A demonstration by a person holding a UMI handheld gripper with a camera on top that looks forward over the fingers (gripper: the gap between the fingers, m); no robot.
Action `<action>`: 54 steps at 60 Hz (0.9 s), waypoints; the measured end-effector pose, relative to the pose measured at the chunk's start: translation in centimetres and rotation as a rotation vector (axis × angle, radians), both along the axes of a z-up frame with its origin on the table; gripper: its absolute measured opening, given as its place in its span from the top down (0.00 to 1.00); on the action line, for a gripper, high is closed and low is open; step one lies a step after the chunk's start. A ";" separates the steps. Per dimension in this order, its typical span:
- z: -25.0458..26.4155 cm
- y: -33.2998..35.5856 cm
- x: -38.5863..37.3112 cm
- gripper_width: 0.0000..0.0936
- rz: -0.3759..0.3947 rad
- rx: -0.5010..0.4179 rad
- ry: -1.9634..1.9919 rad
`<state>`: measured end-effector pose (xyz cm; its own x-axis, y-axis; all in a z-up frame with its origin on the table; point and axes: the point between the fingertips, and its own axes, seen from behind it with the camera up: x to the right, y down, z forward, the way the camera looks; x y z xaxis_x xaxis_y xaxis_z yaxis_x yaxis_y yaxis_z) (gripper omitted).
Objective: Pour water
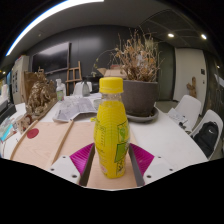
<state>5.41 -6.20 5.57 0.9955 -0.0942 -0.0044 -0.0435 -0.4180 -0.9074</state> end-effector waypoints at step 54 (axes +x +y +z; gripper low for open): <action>17.7 8.7 -15.2 0.70 0.023 0.092 -0.689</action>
<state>-9.74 2.49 23.25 0.7758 -0.1022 0.6226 0.5635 -0.3315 -0.7567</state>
